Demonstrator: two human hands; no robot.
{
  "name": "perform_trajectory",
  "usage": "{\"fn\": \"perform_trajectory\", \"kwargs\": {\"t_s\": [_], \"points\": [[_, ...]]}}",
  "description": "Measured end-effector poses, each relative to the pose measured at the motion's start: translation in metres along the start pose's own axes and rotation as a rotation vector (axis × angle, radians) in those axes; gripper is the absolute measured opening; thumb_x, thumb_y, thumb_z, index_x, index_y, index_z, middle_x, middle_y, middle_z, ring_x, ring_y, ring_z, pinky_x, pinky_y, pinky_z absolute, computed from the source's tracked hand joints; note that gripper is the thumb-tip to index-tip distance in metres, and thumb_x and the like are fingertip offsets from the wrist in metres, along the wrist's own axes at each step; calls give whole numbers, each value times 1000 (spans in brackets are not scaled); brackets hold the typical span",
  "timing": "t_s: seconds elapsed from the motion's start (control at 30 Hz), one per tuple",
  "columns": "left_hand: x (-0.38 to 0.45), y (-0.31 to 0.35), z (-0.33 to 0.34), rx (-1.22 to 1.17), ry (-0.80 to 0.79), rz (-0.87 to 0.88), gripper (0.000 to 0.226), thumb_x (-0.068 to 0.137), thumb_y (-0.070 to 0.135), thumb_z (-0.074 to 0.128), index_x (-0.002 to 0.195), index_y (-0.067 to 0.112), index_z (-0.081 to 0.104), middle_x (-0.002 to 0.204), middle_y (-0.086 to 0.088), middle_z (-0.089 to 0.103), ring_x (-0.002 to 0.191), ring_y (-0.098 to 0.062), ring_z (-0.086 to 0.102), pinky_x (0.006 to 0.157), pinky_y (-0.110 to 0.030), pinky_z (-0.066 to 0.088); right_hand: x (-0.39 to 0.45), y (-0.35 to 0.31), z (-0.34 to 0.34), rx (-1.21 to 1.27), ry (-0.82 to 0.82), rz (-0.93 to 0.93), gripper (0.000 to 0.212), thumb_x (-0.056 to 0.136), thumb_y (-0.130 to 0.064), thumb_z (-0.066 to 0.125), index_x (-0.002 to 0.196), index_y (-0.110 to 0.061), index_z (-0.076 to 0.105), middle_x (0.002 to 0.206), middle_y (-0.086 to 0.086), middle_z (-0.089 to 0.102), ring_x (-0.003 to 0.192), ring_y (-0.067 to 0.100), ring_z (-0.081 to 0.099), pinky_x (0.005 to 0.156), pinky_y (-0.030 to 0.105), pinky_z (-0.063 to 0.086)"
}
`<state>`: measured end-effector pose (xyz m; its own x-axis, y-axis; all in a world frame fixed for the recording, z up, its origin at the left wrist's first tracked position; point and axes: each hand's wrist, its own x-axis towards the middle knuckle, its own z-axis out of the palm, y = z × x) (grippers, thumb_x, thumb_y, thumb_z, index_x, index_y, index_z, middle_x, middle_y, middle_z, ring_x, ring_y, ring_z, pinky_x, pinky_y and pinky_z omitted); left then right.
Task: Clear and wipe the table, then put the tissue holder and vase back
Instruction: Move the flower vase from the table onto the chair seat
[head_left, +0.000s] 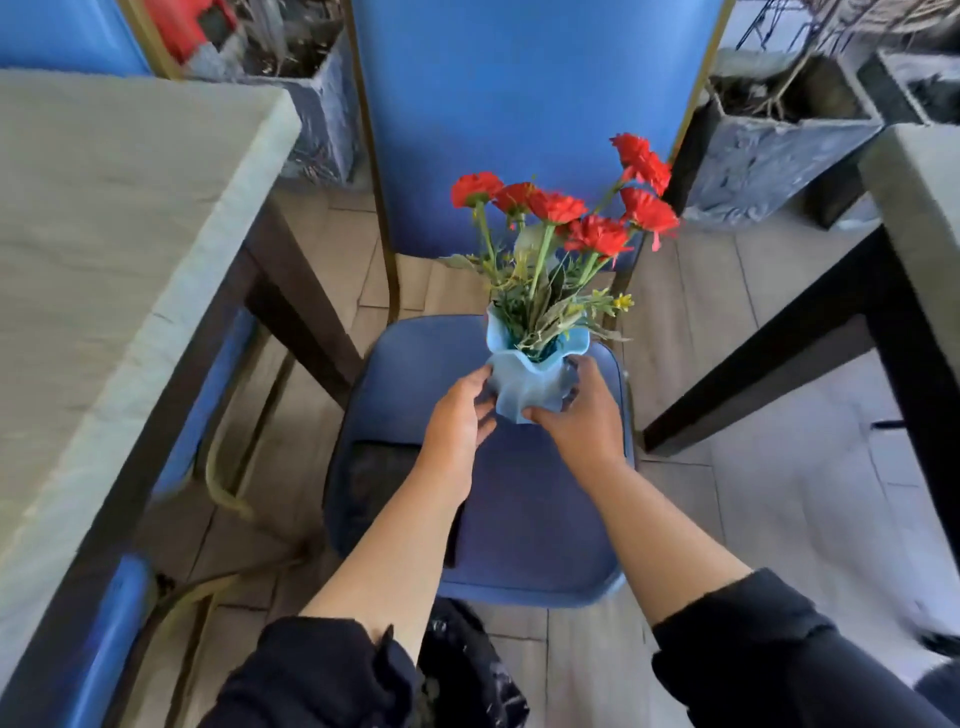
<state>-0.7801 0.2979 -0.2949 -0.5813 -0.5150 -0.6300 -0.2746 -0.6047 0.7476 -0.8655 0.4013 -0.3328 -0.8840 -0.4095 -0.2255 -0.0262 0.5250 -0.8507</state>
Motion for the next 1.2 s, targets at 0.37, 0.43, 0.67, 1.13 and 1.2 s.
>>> {"fn": "perform_trajectory", "kwargs": {"t_s": [0.37, 0.43, 0.67, 1.13, 1.2], "points": [[48, -43, 2, 74, -50, 15, 21, 96, 39, 48, 112, 37, 60, 110, 20, 62, 115, -1, 53, 100, -28, 37, 26, 38, 20, -17, 23, 46, 72, 72, -13, 76, 134, -27, 42, 119, -6, 60, 103, 16, 59, 61, 15, 36], [55, -42, 4, 103, -71, 21, 28, 97, 38, 46, 122, 36, 58, 116, 20, 59, 120, -2, 49, 104, -29, 35, 32, 36, 20, -25, 17, 46, 81, 74, -12, 76, 142, -25, 36, 133, -2, 55, 113, 20, 56, 73, 20, 38], [68, -33, 8, 153, -114, 69, 45, 93, 43, 48, 137, 37, 49, 137, 10, 53, 127, -7, 44, 111, -34, 33, 47, 31, 23, -2, 5, 22, 84, 77, -6, 74, 146, -24, 31, 144, -2, 45, 124, 18, 49, 80, 14, 34], [-55, 14, -32, 242, -52, 191, 28, 97, 20, 45, 118, 32, 60, 125, 7, 60, 114, -11, 58, 98, -34, 46, -68, -54, 12, 139, 134, 20, 71, 83, -19, 72, 144, -20, 35, 138, -6, 45, 127, 8, 40, 97, 23, 37], [-93, 26, -45, 214, -36, 209, 27, 98, 20, 45, 117, 31, 61, 125, 5, 61, 113, -12, 59, 95, -33, 46, -100, -84, 10, 164, 129, 3, 65, 86, -22, 69, 143, -22, 38, 141, -4, 45, 130, 10, 41, 99, 24, 38]]}}
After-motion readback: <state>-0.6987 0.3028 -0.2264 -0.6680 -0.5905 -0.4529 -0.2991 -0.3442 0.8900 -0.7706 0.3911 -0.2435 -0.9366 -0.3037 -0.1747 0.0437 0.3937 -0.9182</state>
